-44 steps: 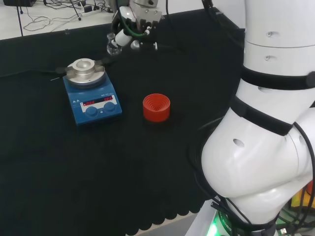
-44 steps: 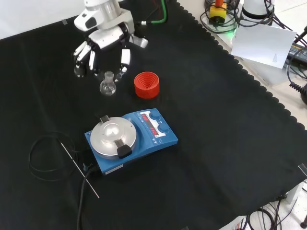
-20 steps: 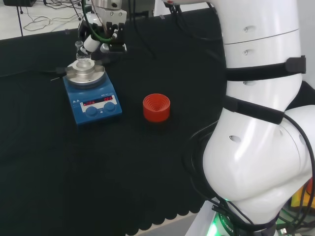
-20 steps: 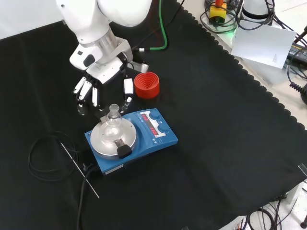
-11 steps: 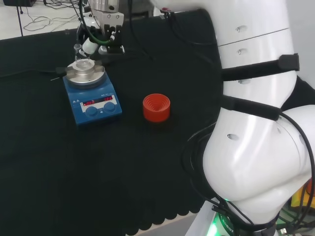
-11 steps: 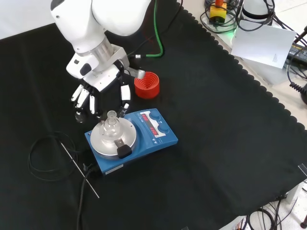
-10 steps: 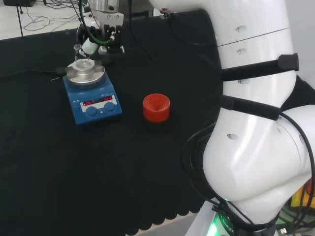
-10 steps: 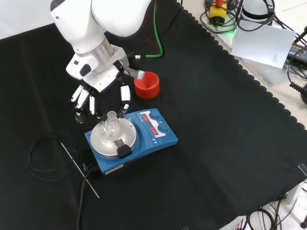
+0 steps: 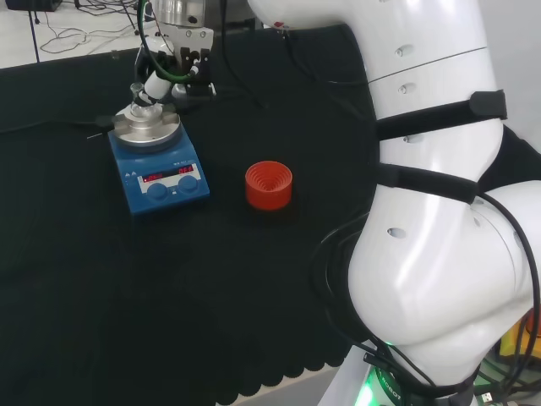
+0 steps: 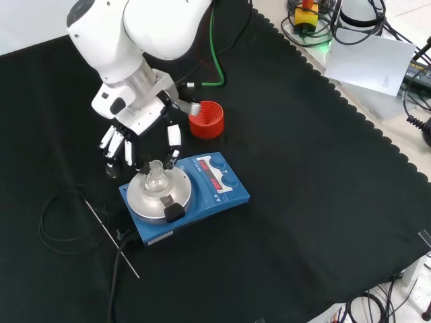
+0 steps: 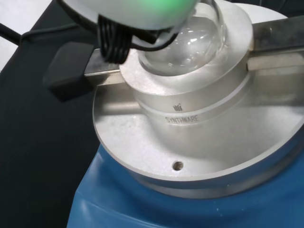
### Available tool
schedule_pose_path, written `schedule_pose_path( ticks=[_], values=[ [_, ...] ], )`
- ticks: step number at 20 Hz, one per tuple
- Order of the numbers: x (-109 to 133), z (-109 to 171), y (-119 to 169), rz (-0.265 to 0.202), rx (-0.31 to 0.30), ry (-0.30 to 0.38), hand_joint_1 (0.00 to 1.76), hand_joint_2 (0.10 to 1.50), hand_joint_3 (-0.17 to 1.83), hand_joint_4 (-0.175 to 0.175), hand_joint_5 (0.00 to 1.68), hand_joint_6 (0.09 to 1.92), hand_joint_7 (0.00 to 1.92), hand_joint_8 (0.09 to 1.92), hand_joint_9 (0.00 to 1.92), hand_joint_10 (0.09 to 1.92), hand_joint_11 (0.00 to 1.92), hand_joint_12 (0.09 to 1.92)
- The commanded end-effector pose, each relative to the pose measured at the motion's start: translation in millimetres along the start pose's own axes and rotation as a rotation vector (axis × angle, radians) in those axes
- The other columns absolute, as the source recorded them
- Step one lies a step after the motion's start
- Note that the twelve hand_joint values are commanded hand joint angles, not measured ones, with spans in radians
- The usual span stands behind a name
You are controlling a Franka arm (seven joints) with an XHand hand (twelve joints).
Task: Place the round-bottom flask on the heater.
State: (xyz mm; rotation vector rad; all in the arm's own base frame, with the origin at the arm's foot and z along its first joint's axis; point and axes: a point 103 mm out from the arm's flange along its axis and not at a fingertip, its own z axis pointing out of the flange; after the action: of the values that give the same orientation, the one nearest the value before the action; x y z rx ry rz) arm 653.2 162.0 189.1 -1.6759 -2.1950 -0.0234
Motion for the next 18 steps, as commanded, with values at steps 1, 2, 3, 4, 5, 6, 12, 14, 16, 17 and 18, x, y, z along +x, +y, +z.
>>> schedule_pose_path(
  ticks=[1,2,3,4,5,6,12,14,16,17,18],
  values=[
    [-1.4,0.5,-1.2,-0.007,0.011,0.005,1.11,0.73,0.71,0.003,1.07,1.05,0.26,0.68,0.50,0.65,0.25,1.38],
    [-0.9,0.7,-1.4,-0.010,0.013,0.002,1.09,0.78,0.62,0.048,1.06,1.03,0.25,0.68,0.48,0.66,0.24,1.38],
    [-0.9,0.8,-1.7,-0.015,0.018,0.001,1.08,0.82,0.54,0.082,1.05,1.01,0.23,0.69,0.47,0.67,0.23,1.38],
    [-0.4,0.7,-2.0,-0.017,0.024,-0.003,1.03,0.79,0.54,0.030,0.96,0.96,0.21,0.68,0.45,0.68,0.21,1.39],
    [0.0,0.5,-2.4,-0.017,0.027,-0.003,0.99,0.74,0.56,-0.014,0.83,0.91,0.19,0.68,0.43,0.68,0.19,1.39],
    [0.6,-0.2,-2.8,-0.013,0.029,-0.004,0.96,0.70,0.59,-0.041,0.73,0.88,0.17,0.68,0.42,0.69,0.18,1.39],
    [3.3,-1.8,-9.5,-0.010,0.026,-0.018,0.92,0.60,0.64,-0.059,0.37,0.51,0.08,0.69,0.33,0.73,0.10,1.42],
    [3.4,-4.7,-14.8,-0.007,0.013,-0.020,0.91,0.59,0.64,-0.059,0.36,0.45,0.07,0.69,0.32,0.74,0.09,1.42],
    [2.5,-10.1,-22.1,-0.003,-0.003,-0.022,0.91,0.59,0.63,-0.059,0.36,0.41,0.07,0.69,0.32,0.74,0.08,1.42],
    [2.2,-13.2,-26.5,0.001,-0.013,-0.024,0.91,0.59,0.63,-0.059,0.37,0.39,0.07,0.69,0.32,0.74,0.08,1.42],
    [1.5,-16.5,-31.5,0.006,-0.020,-0.022,0.91,0.59,0.63,-0.059,0.38,0.37,0.07,0.69,0.32,0.74,0.08,1.42]
  ],
)
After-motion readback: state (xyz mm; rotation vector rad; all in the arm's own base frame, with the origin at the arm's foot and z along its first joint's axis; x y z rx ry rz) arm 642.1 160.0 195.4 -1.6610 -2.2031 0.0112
